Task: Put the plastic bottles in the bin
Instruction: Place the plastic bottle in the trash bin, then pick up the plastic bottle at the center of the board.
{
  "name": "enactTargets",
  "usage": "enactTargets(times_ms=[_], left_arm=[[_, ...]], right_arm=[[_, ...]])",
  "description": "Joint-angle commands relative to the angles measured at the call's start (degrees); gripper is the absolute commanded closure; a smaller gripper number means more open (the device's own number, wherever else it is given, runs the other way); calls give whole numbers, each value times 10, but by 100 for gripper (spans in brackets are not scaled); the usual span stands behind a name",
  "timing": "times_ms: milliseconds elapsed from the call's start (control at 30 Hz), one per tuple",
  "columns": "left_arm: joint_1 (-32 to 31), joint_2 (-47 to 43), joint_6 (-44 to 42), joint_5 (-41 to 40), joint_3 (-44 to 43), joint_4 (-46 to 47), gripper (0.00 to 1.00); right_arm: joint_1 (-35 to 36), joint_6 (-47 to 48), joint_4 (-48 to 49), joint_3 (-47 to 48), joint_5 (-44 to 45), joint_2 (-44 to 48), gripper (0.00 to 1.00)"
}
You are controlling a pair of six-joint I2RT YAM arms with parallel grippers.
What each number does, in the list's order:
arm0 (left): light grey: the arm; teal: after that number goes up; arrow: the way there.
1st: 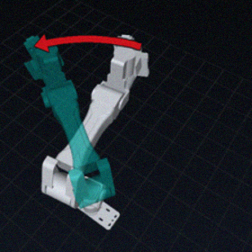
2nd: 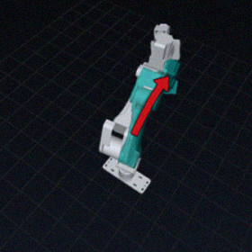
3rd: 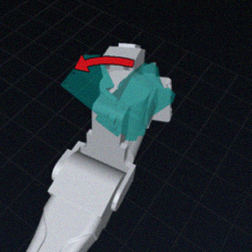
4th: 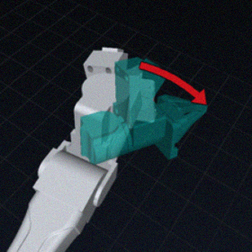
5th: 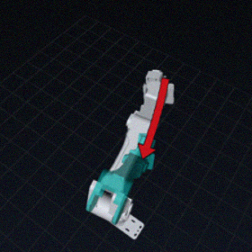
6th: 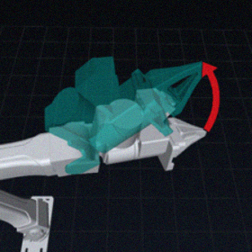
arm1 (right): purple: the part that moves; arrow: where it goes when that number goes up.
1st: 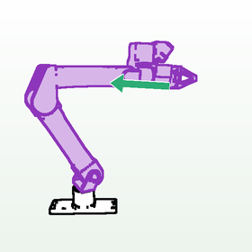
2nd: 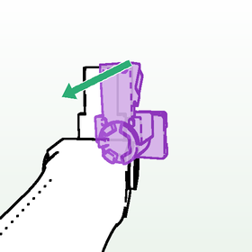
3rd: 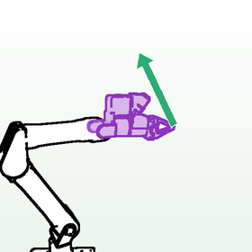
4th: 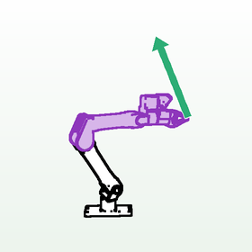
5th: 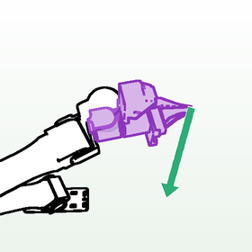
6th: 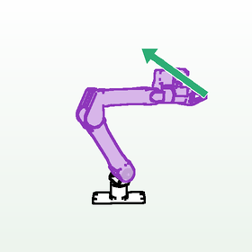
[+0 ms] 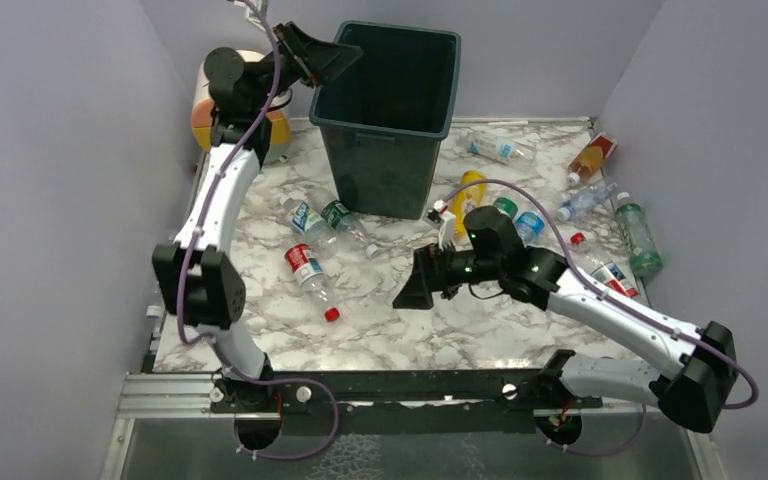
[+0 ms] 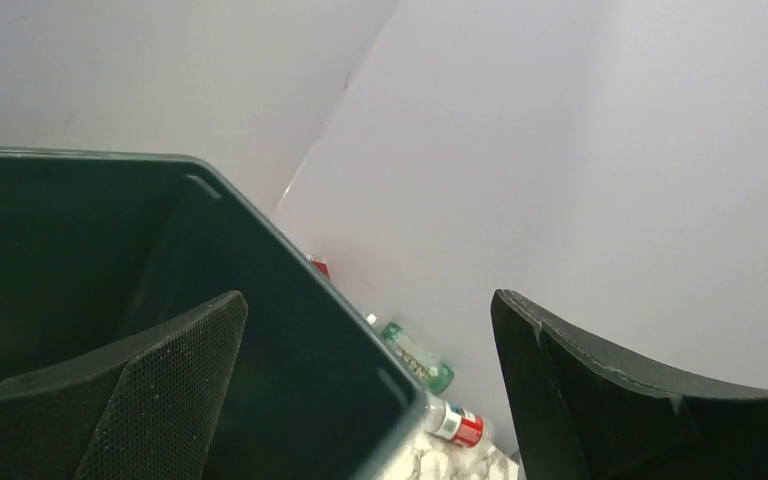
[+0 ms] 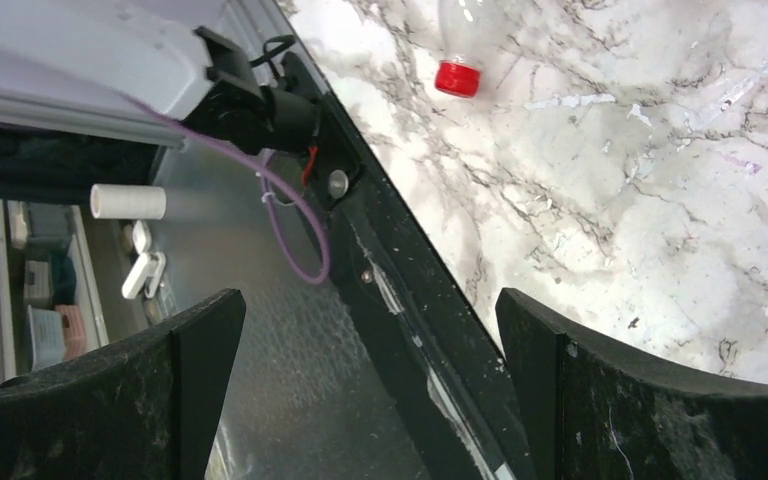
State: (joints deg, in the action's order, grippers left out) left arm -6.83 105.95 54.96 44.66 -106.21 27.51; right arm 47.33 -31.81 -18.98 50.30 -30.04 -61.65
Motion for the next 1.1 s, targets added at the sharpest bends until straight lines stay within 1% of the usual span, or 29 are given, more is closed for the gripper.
enactTargets(times_ms=[0, 133, 200, 300, 467, 533, 633, 833, 1033, 1067], left_arm=[[5, -169, -57, 34, 126, -20, 1], [6, -282, -158, -21, 230, -189, 1], [5, -337, -186, -59, 293, -249, 1], [6, -408, -209, -111, 386, -316, 1], [6, -498, -228, -188, 480, -410, 1], [6, -521, -233, -208, 501, -435, 1], [6, -540, -243, -225, 509, -462, 1], [6, -560, -242, -236, 526, -474, 1], [6, -578, -245, -231, 539, -487, 1], [6, -582, -249, -229, 540, -493, 1]], right_arm=[[8, 29, 35, 35, 6, -60, 0], [22, 44, 56, 60, 29, -138, 0], [32, 50, 64, 73, 47, -175, 0], [49, 52, 84, 87, 75, -219, 0], [83, 54, 112, 116, 131, -301, 0], [95, 51, 123, 128, 146, -331, 0], [115, 47, 138, 150, 165, -373, 0], [144, 44, 155, 205, 207, -438, 0], [154, 40, 163, 252, 252, -492, 0], [159, 40, 161, 278, 274, -520, 0]])
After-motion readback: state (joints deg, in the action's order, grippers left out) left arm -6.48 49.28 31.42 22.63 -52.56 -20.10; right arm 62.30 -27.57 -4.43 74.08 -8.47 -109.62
